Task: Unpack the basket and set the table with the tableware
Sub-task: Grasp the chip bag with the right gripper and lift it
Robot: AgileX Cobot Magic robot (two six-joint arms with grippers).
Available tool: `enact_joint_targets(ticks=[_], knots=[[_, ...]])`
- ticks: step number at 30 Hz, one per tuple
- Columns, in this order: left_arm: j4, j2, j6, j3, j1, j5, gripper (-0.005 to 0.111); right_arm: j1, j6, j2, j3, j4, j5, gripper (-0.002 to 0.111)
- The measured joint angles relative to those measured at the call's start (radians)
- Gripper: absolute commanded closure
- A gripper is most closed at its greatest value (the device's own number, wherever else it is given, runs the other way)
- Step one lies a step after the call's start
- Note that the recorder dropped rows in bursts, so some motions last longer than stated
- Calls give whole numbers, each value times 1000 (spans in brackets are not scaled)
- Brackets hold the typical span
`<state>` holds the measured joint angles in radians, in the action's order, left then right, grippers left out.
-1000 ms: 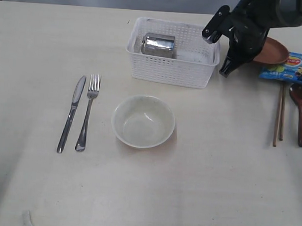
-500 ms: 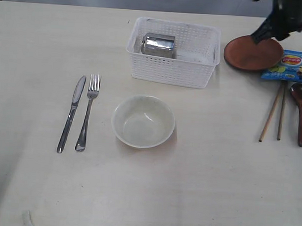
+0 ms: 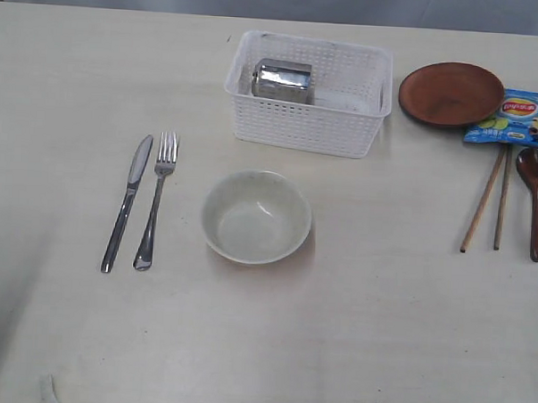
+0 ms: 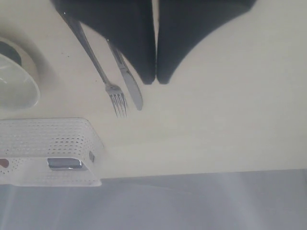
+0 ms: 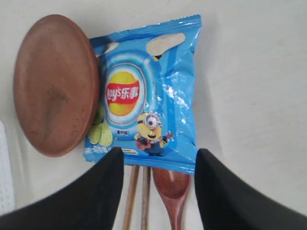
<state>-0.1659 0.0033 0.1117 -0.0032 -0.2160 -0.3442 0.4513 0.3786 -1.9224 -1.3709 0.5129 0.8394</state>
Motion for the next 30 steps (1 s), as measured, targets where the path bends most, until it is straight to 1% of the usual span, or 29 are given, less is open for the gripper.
enact_joint_targets(ticks=[3, 7, 10, 15, 16, 18, 19, 20, 21, 27, 30], knots=[[0, 0, 0, 0, 0, 0, 107, 67, 87, -41, 0, 146, 45, 61], [0, 0, 0, 0, 0, 0, 107, 124, 163, -120, 0, 265, 112, 57], [0, 0, 0, 0, 0, 0, 107, 141, 210, -191, 0, 321, 155, 57], [0, 0, 0, 0, 0, 0, 107, 142, 278, -272, 0, 388, 163, 59], [0, 0, 0, 0, 0, 0, 107, 142, 283, -275, 0, 392, 156, 61], [0, 0, 0, 0, 0, 0, 107, 142, 296, -275, 0, 408, 146, 78], [0, 0, 0, 0, 0, 0, 107, 142, 303, -275, 0, 411, 144, 95], [0, 0, 0, 0, 0, 0, 107, 142, 308, -275, 0, 413, 144, 107], [0, 0, 0, 0, 0, 0, 107, 142, 312, -275, 0, 413, 144, 109], [0, 0, 0, 0, 0, 0, 107, 144, 337, -264, 0, 443, 167, 109], [0, 0, 0, 0, 0, 0, 107, 146, 339, -214, 0, 441, 164, 109]])
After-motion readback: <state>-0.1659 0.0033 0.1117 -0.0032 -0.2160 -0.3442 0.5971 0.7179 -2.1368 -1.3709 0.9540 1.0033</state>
